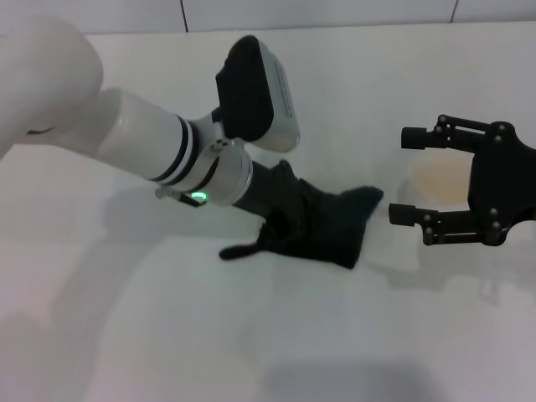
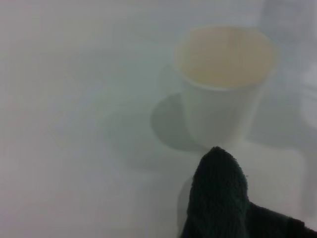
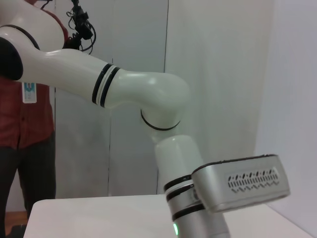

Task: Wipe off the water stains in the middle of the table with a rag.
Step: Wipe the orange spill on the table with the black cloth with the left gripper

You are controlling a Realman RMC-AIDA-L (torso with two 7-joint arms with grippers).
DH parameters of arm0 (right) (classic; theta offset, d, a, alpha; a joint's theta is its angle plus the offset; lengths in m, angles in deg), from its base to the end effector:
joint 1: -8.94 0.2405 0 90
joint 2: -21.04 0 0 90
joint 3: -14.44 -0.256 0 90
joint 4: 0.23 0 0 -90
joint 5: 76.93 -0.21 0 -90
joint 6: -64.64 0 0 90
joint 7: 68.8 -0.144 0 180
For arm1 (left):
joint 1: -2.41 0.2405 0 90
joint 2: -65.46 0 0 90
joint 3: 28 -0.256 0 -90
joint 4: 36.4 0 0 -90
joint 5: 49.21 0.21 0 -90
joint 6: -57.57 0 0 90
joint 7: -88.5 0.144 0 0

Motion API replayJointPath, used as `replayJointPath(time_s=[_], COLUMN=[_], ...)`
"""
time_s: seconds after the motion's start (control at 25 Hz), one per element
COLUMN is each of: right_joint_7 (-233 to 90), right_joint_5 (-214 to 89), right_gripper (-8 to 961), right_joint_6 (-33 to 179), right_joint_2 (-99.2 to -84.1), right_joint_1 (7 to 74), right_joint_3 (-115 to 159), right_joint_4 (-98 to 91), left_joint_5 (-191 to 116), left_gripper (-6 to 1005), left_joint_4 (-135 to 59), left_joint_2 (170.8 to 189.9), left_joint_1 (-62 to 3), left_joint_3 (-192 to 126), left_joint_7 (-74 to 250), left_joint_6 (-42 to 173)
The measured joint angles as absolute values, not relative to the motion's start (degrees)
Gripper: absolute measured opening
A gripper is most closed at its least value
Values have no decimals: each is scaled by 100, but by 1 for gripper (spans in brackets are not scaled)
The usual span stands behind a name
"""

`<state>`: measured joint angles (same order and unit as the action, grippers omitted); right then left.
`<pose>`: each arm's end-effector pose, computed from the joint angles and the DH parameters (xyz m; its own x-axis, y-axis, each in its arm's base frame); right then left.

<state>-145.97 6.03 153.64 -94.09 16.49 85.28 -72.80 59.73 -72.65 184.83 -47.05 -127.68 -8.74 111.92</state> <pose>0.2117 0.2736 0.0515 0.8366 0.0747 -0.5427 -0.1086 -0.9484 -0.2980 -0.1564 0.3714 -0.1284 0.9940 0.0411 -0.1010 0.0279 -0.9914 -0.1280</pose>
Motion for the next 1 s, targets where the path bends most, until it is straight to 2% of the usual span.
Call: replayJointPath(time_s=[1.0], right_joint_7=[-14608], right_joint_5=[604], right_gripper=[831], right_joint_6=[15400], right_joint_2=[-9409], right_joint_1=[1632], right_joint_3=[8537], right_joint_4=[-7278], left_joint_5=[6367], left_gripper=[66], left_joint_4=[-7263], left_joint_2=[18537], left_joint_1=[-4665], left_joint_3=[-12616], left_joint_7=[-923], left_joint_6=[9909])
